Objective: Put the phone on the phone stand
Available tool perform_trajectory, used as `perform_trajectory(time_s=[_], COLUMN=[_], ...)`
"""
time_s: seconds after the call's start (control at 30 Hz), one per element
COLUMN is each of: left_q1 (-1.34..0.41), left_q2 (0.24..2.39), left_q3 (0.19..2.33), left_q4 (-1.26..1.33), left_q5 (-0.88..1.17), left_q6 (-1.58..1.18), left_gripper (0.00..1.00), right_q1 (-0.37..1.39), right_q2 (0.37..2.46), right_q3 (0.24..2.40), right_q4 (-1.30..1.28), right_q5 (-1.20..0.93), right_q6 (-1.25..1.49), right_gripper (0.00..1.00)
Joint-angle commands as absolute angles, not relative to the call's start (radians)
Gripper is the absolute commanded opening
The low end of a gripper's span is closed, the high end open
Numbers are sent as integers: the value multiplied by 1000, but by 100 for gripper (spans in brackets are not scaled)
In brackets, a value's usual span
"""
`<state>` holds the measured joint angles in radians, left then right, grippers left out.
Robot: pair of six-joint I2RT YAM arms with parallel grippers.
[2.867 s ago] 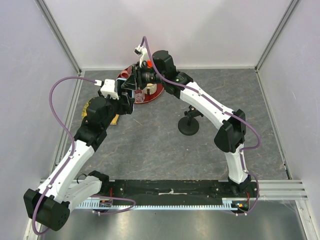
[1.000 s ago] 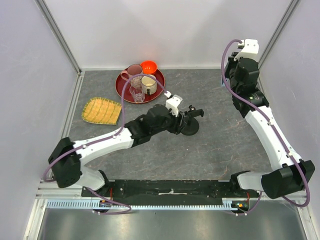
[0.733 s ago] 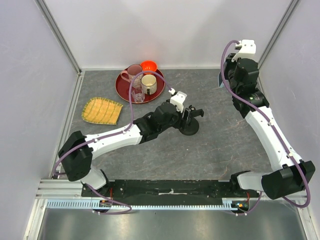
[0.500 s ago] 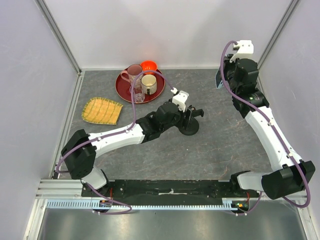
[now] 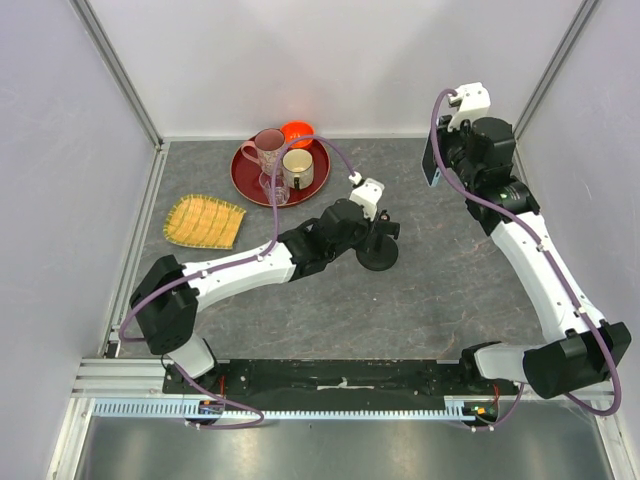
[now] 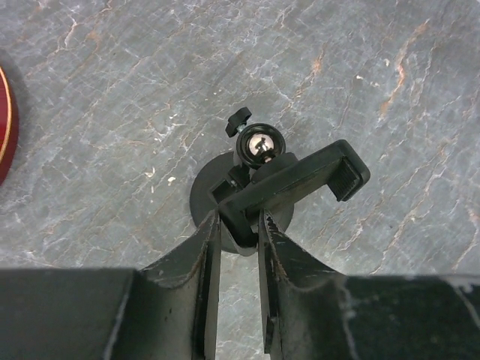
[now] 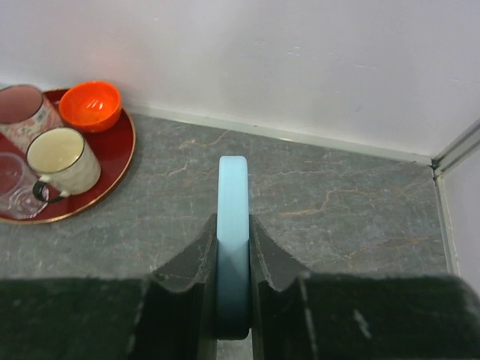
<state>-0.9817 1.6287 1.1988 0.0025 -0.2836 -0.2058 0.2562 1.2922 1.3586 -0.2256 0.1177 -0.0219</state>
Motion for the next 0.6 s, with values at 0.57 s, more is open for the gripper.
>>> perform_trajectory(time_s=[0.57], left_q1=[-767], left_q2=[1371], left_q3=[1094], left_q4=[-136], left_q5=[224], left_q6=[388], left_gripper=[2], right_q1=[209], right_q2=[1342], right_q3=[1534], right_q4=[-379], right_q5=[-665], right_q6=[-172], right_gripper=[0])
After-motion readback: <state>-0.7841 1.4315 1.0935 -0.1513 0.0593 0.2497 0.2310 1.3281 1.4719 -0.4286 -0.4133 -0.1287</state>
